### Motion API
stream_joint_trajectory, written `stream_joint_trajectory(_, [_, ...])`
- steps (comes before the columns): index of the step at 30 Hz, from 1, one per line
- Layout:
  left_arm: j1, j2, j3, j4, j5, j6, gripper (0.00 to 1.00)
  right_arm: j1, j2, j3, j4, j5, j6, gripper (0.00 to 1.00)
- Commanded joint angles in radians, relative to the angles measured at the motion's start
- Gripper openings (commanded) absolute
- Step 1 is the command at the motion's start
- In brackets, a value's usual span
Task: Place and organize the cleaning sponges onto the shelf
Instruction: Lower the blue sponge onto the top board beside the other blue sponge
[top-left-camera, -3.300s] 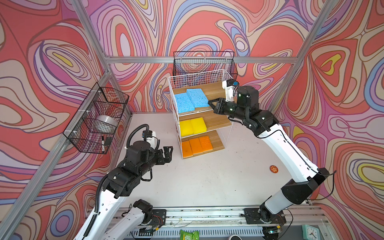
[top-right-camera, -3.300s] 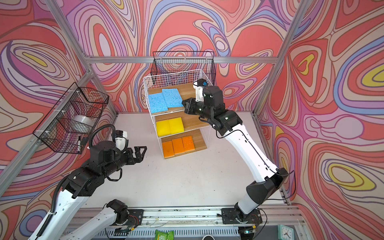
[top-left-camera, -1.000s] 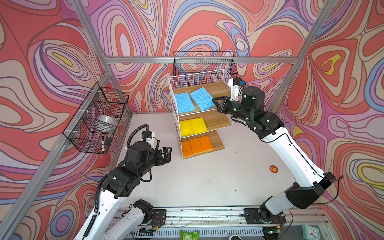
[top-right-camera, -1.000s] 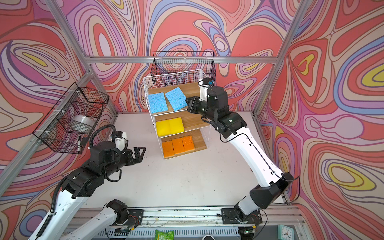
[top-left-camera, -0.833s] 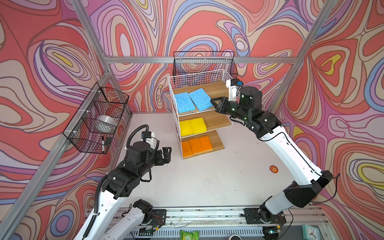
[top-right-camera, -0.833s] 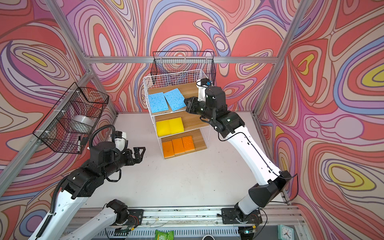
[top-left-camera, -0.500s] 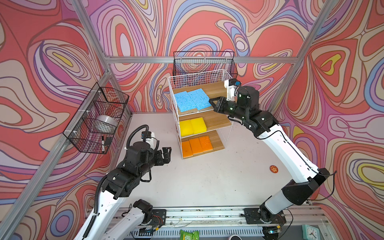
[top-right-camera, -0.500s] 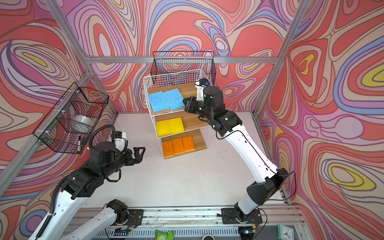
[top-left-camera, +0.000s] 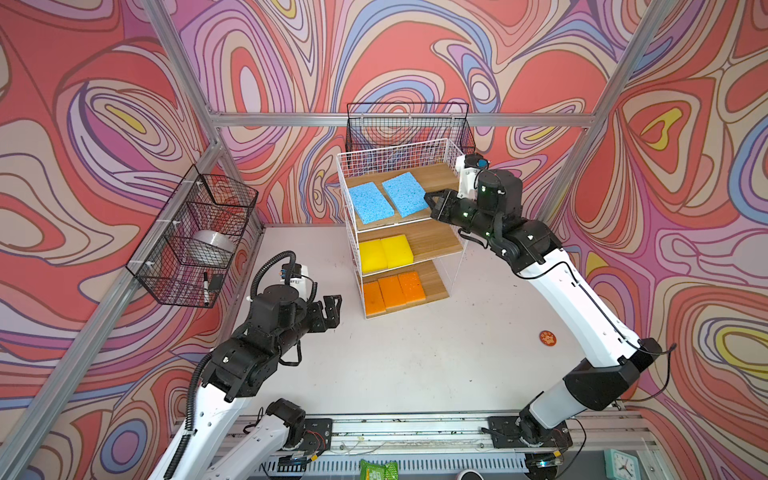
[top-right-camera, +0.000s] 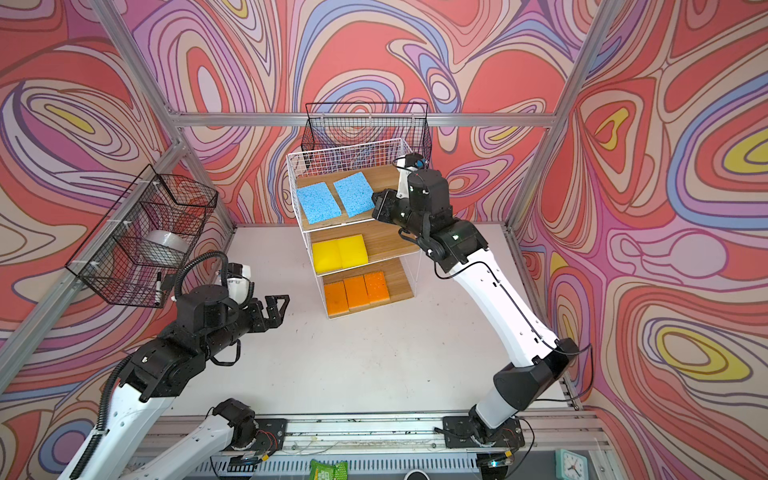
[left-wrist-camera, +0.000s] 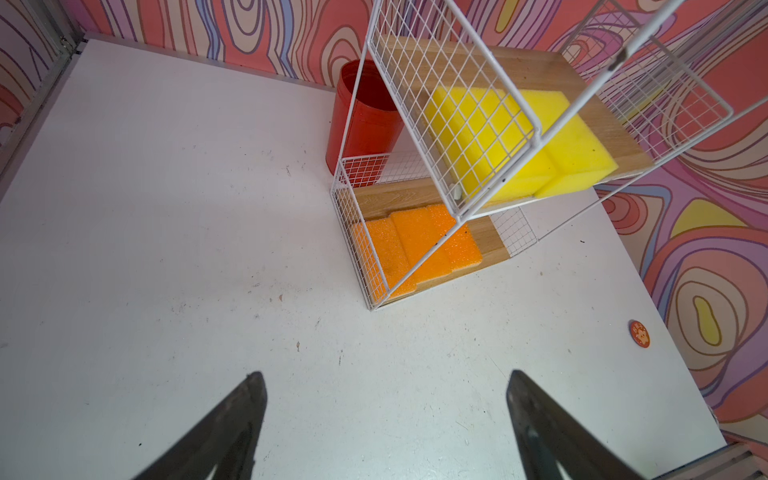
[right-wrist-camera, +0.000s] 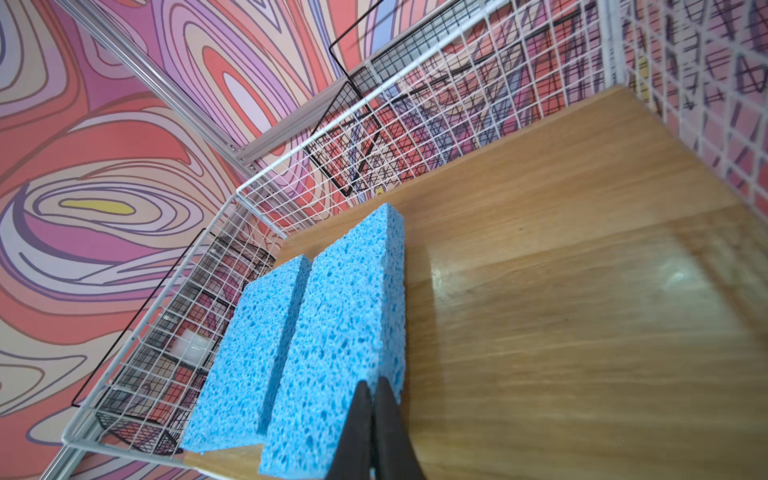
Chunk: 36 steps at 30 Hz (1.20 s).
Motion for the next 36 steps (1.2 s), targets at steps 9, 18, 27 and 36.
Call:
stream_joint_trajectory(9, [0.010, -0.008, 0.010, -0.024, -0.014, 0.014, 0.92, 0.004, 0.066, 0.071, -0.017, -0.011, 0.004, 0.00])
stream_joint_trajectory(18, [0.009, -0.008, 0.013, -0.027, -0.017, 0.022, 0.92, 0.004, 0.108, 0.093, -0.005, -0.053, 0.008, 0.00])
stream_joint_trajectory(27, [0.010, -0.011, 0.006, -0.027, -0.023, 0.028, 0.92, 0.022, 0.061, 0.025, 0.046, -0.075, 0.017, 0.00])
stream_joint_trajectory(36, [0.010, -0.026, -0.006, -0.029, -0.018, 0.015, 0.92, 0.046, 0.003, -0.033, 0.072, -0.078, 0.022, 0.00])
